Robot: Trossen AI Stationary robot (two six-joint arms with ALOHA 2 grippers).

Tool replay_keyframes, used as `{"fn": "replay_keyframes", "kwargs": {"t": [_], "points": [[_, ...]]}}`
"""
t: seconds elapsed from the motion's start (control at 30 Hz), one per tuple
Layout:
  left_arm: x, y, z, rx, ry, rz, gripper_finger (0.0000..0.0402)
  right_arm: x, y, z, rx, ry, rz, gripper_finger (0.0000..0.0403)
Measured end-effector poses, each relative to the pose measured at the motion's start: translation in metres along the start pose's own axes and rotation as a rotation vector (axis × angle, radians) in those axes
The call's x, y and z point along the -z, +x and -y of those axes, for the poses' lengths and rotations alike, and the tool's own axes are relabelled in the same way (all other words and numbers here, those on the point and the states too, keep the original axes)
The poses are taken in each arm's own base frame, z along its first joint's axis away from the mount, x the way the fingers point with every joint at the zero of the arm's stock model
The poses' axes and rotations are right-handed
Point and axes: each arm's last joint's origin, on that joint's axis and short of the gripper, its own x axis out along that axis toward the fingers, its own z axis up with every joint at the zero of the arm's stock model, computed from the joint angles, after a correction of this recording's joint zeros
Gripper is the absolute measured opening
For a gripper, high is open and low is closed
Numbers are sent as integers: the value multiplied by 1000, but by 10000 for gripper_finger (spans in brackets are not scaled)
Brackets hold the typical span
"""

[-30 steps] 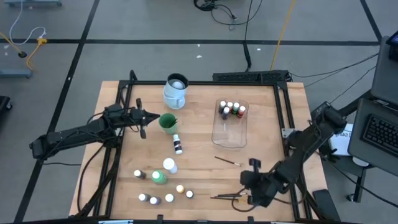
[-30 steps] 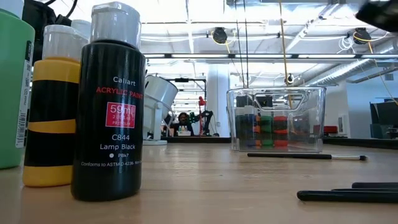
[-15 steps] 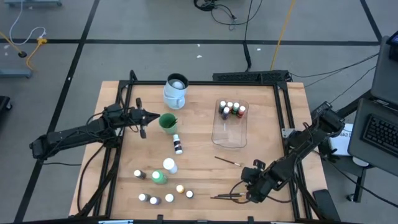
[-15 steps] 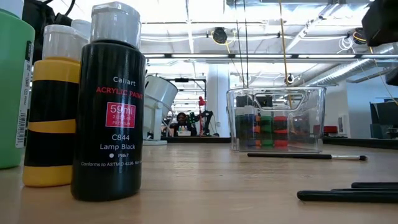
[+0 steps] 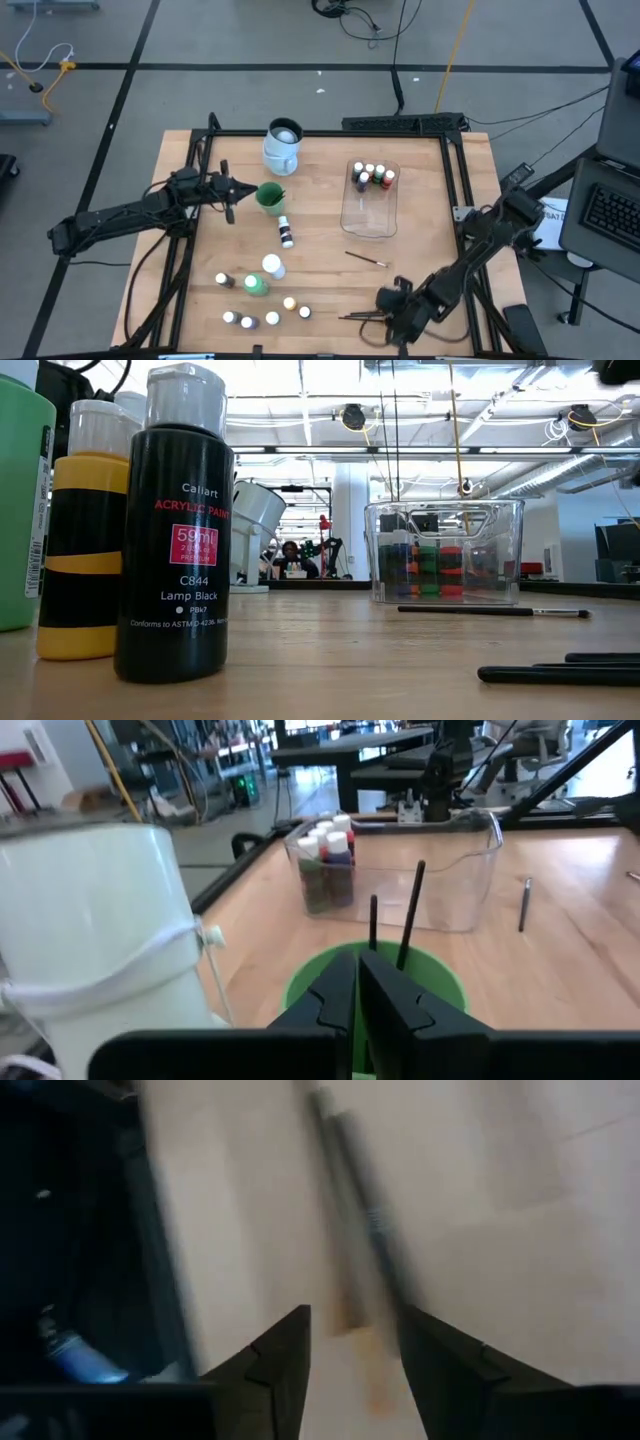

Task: Pick & Place Paint Supplies
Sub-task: Put the paint brush into the cup

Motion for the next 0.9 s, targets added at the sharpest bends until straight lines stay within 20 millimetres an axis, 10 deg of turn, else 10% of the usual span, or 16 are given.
{"fn": "replay_keyframes", "kwargs": {"t": [0.27,0.9], "points": [[1,0,2,75,-35,-6,24,4,14,-33,189,109,-226,141],[-1,0,2,77,-30,13,24,10,26,-33,266,177,-329,134]]}}
